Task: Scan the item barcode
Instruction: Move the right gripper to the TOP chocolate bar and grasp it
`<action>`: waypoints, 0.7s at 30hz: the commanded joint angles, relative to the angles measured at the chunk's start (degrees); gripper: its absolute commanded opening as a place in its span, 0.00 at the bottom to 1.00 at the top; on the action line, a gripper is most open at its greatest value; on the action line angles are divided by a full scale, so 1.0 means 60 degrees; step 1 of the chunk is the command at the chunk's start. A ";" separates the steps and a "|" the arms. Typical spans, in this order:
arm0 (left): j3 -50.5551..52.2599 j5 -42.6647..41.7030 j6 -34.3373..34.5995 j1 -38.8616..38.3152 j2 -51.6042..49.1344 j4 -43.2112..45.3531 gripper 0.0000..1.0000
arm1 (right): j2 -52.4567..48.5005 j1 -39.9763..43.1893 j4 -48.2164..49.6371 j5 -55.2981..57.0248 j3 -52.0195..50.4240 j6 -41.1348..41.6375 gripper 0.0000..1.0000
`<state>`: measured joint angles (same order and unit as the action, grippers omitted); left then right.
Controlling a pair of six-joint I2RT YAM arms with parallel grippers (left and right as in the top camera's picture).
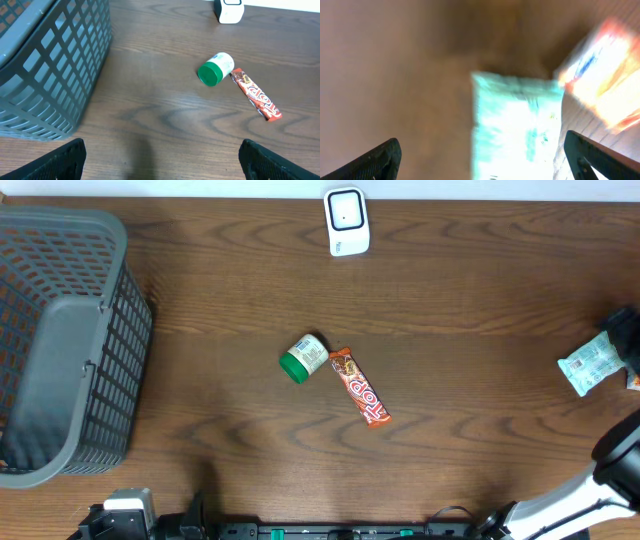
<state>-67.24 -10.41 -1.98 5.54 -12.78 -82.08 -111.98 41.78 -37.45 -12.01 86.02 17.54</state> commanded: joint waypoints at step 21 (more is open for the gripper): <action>-0.0033 -0.0091 -0.0157 0.0040 0.0033 0.0011 0.98 | 0.1792 -0.8189 -0.4459 -0.2597 0.1093 -0.3289 0.99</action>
<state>-67.24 -10.41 -2.00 5.54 -12.78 -82.11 -99.61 -1.87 -62.70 -27.53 93.73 2.42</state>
